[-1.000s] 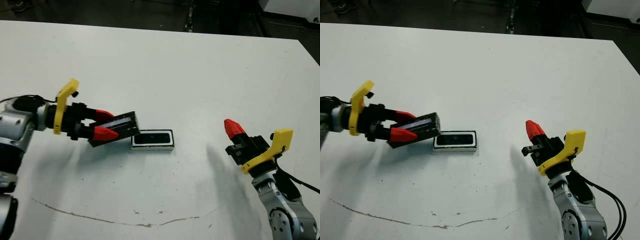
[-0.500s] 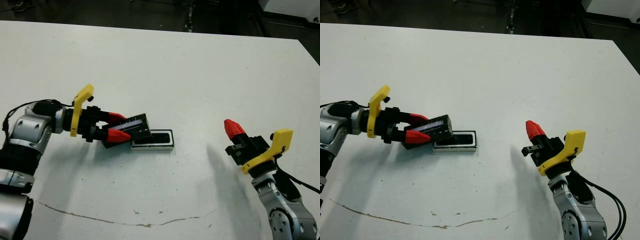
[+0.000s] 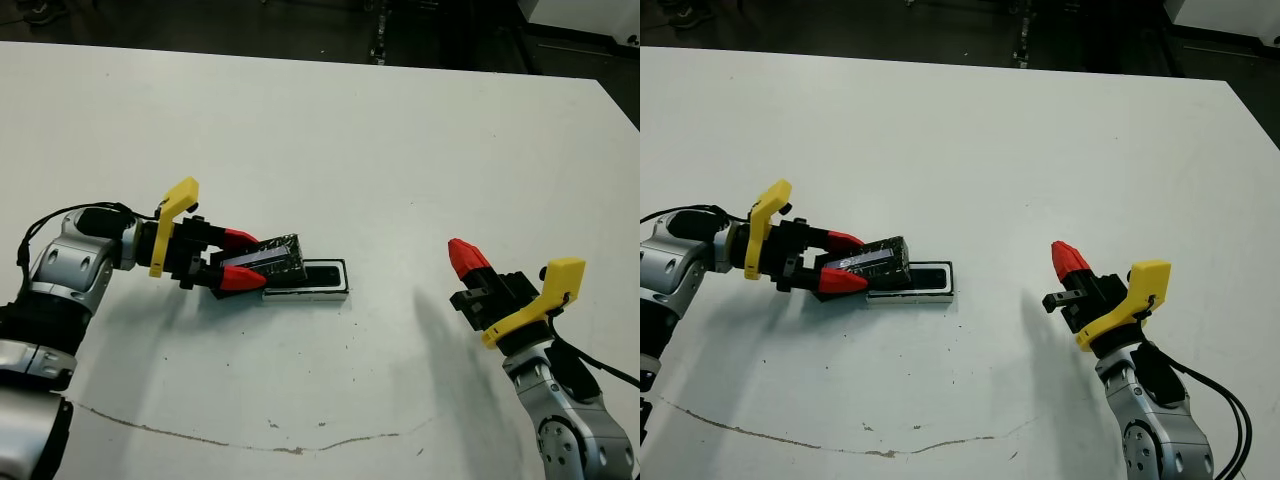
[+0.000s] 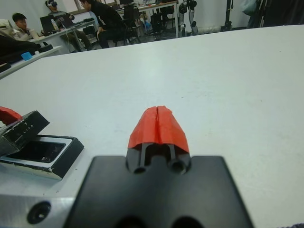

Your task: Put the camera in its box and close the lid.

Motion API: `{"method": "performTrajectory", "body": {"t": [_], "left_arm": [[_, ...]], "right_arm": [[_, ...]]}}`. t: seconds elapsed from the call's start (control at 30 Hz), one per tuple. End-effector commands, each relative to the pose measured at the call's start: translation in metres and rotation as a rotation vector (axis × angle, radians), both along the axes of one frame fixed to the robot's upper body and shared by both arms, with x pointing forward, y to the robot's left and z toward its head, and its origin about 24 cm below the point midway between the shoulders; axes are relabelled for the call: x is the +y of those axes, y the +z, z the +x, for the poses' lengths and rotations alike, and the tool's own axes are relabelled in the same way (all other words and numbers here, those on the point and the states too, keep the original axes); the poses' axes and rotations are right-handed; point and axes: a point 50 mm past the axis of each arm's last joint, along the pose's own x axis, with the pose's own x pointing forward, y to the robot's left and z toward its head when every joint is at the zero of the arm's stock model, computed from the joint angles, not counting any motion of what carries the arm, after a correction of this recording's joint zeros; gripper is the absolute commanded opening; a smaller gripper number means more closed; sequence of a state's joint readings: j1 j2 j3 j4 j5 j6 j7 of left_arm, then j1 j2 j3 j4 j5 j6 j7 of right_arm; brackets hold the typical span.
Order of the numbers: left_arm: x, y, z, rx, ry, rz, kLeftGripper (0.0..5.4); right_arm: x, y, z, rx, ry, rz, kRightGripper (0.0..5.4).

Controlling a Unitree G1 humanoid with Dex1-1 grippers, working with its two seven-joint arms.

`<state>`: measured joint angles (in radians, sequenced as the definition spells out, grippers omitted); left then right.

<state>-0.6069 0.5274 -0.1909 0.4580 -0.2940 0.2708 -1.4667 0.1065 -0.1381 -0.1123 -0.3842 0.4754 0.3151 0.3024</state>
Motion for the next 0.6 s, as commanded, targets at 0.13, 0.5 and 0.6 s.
{"method": "performTrajectory", "body": {"t": [0.13, 0.5, 0.6], "left_arm": [[-0.01, -0.012, -0.003, 0.032, -0.041, 0.023, 3.15], [-0.019, -0.021, -0.005, 0.039, -0.07, -0.009, 3.15], [-0.022, -0.025, -0.005, 0.046, -0.086, -0.031, 3.15]], "right_arm": [[-0.004, -0.003, -0.002, 0.024, -0.012, -0.011, 0.0], [-0.006, -0.004, -0.002, 0.025, -0.015, -0.008, 0.0], [-0.006, -0.004, -0.003, 0.026, -0.019, -0.009, 0.0]]}}
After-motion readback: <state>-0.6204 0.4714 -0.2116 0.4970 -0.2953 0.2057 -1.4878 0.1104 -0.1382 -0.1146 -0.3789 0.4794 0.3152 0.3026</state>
